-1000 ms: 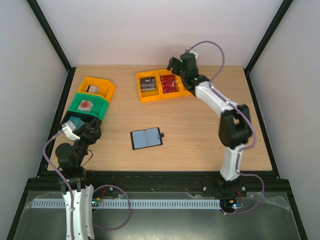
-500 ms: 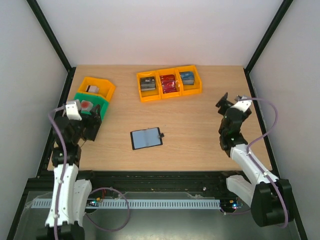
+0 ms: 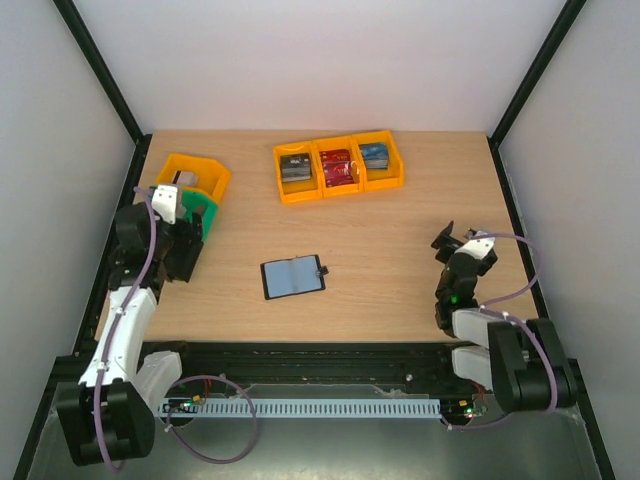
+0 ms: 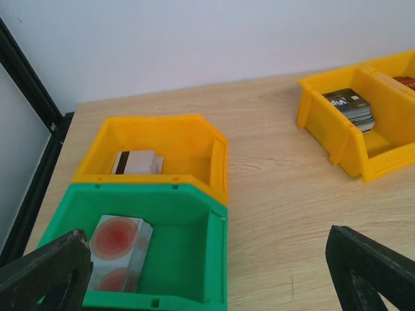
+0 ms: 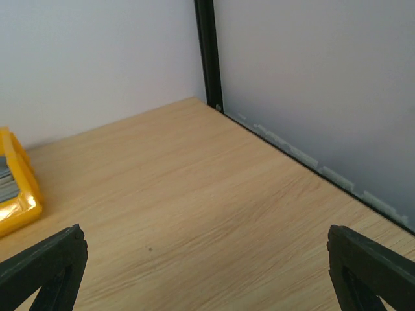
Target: Take the credit cards out of the card holder
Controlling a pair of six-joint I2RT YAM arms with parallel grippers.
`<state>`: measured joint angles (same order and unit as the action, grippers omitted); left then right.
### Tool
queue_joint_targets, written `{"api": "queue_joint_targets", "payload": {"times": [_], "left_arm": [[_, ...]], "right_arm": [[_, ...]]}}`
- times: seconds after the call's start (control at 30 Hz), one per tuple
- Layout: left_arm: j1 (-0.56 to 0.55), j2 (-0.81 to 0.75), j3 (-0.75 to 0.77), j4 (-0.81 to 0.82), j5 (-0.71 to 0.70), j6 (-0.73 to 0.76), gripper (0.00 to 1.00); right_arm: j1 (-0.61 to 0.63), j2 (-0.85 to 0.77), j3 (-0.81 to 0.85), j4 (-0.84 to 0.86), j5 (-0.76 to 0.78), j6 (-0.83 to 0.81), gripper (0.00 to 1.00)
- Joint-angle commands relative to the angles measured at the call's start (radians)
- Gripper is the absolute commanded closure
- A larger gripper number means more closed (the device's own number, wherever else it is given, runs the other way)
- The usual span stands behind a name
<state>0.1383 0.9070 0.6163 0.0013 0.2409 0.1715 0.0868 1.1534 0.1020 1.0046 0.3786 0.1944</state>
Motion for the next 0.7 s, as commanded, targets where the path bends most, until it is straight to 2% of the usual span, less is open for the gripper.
{"api": "queue_joint_targets", "payload": {"times": [0.0, 0.2, 0.27, 0.3, 0.37, 0.4, 0.47, 0.5, 0.57, 0.6, 0.67], "left_arm": [[0.001, 0.023, -0.139, 0.291, -0.017, -0.068, 0.01], [0.013, 0.076, -0.365, 0.722, -0.011, -0.116, 0.0], [0.0, 0.153, -0.36, 0.772, -0.02, -0.119, 0.0], [-0.01, 0.189, -0.354, 0.795, -0.04, -0.122, 0.01], [-0.017, 0.291, -0.336, 0.874, -0.073, -0.132, 0.0], [-0.019, 0.347, -0.326, 0.935, -0.097, -0.145, 0.01], [-0.044, 0.423, -0.232, 0.82, -0.156, -0.17, 0.0], [-0.049, 0.44, -0.248, 0.853, -0.161, -0.194, 0.0], [-0.059, 0.454, -0.396, 1.131, -0.124, -0.226, 0.0], [-0.071, 0.468, -0.467, 1.283, -0.076, -0.204, 0.01], [-0.107, 0.487, -0.535, 1.445, -0.031, -0.125, 0.0]], "right_arm": [[-0.01, 0.108, -0.052, 0.327, -0.049, -0.004, 0.01], [-0.025, 0.292, -0.08, 0.572, -0.124, -0.028, 0.01], [-0.025, 0.422, -0.082, 0.74, -0.143, -0.049, 0.01], [-0.025, 0.431, -0.077, 0.738, -0.152, -0.051, 0.01], [-0.027, 0.335, -0.028, 0.5, -0.168, -0.051, 0.01], [-0.027, 0.335, -0.016, 0.475, -0.192, -0.063, 0.01], [-0.027, 0.389, -0.008, 0.545, -0.25, -0.085, 0.02], [-0.027, 0.378, 0.006, 0.5, -0.257, -0.088, 0.01], [-0.027, 0.346, 0.027, 0.405, -0.244, -0.08, 0.01], [-0.027, 0.366, 0.021, 0.439, -0.245, -0.084, 0.01], [-0.027, 0.371, 0.027, 0.44, -0.244, -0.085, 0.01]]}}
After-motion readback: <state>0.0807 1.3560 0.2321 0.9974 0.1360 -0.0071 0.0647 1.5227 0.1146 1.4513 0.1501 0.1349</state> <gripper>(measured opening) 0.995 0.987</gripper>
